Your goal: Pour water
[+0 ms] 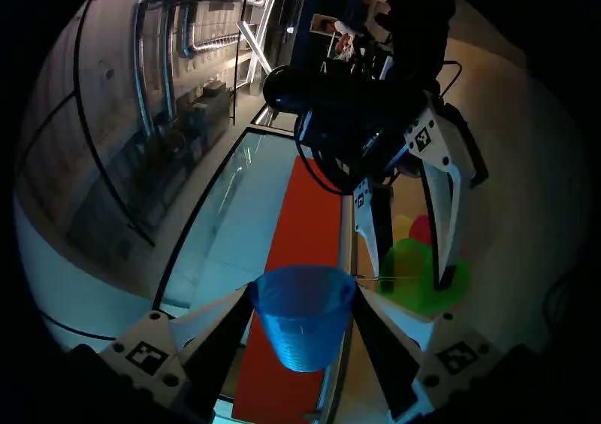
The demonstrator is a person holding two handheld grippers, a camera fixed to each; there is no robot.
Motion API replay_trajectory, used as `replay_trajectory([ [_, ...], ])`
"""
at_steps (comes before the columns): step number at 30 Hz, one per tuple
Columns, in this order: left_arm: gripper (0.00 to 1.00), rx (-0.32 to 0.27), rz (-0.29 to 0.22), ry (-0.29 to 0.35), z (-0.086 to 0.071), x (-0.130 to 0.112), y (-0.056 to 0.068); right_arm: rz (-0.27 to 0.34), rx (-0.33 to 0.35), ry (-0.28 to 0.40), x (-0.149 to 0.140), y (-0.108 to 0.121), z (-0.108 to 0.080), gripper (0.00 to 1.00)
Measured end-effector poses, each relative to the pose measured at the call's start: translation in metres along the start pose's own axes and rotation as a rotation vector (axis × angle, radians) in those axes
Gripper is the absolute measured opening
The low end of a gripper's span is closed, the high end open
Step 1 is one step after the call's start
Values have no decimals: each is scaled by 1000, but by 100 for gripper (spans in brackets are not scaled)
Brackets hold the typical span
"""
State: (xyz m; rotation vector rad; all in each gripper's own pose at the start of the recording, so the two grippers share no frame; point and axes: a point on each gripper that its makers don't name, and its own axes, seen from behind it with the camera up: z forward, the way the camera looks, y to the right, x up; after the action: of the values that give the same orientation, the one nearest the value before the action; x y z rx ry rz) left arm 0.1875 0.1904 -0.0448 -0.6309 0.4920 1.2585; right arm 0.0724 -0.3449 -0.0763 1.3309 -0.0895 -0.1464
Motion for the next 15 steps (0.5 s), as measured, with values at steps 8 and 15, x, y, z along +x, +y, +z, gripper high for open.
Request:
replay_trajectory([
  [8, 88, 0, 12, 5, -1, 2, 1, -1, 0, 0, 1, 0, 0, 93],
  [15, 88, 3, 23, 6, -2, 3, 0, -3, 0, -1, 1, -1, -1, 93],
])
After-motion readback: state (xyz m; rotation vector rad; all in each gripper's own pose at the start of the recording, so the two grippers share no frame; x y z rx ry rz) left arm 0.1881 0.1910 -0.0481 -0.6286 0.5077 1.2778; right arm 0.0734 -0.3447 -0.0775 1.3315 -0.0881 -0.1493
